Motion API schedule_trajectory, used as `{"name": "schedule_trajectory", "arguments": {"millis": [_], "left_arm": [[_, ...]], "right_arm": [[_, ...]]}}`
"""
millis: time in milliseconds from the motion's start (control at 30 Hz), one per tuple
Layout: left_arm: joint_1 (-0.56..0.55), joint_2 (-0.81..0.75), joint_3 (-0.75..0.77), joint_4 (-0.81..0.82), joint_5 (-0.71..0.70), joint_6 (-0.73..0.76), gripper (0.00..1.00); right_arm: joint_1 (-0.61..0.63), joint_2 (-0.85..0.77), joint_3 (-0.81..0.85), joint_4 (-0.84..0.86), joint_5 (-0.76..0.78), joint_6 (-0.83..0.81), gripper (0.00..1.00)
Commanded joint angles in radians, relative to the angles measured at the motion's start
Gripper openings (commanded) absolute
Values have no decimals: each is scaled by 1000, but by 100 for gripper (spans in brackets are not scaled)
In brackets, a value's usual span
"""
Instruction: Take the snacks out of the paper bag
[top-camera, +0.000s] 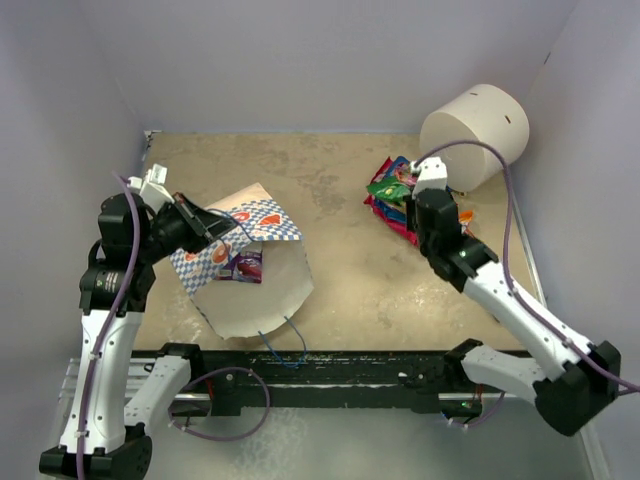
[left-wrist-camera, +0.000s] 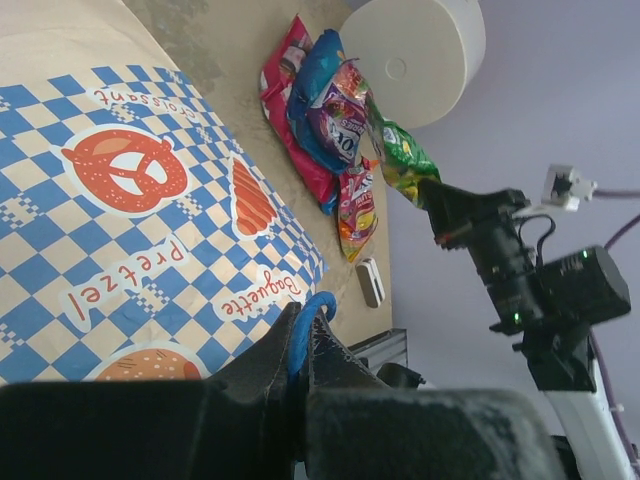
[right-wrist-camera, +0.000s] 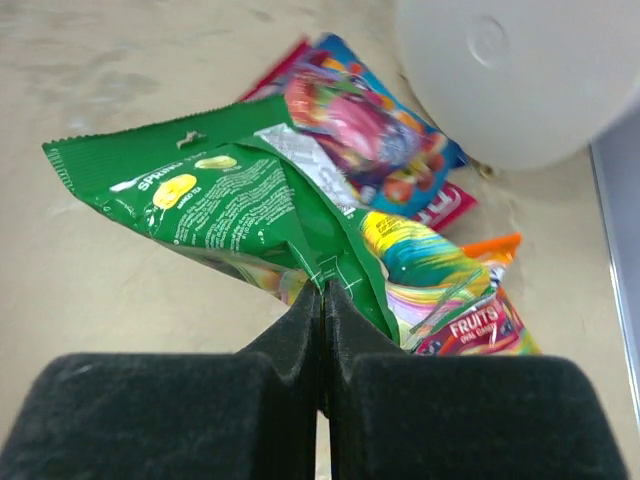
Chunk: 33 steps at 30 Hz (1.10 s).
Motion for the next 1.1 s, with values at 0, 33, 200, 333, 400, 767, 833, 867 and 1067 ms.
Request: {"name": "schedule_trajectory", "arguments": {"millis": [0,33,200,333,400,767,833,867,1067], "left_arm": [[0,3,36,63,40,17,0],[0,5,37,63,47,17,0],[0,24,42,76,99,9,0],[0,39,44,91,156,-4,0],[0,43,50,94,174,-8,0],[0,31,61,43,200,8,0],[0,26,55,40,199,8,0],[0,23,51,39,199,7,0],[0,27,50,41,197,-3,0]], "right_arm": [[-188,142,211,-126,34,322,0],[-236,181,239,-165,24,374,0],[-398,276,269,-200,10,522,0],[-437,325,273,-191,29,552,0],[-440,335,269,-178,30,547,0],[-441,222,257,-92,-53,428,0],[-441,183,261,-91,-50,405,0],[-441,170,262,-100,-36,399,0],[-445,159,235,-102,88,360,0]]}}
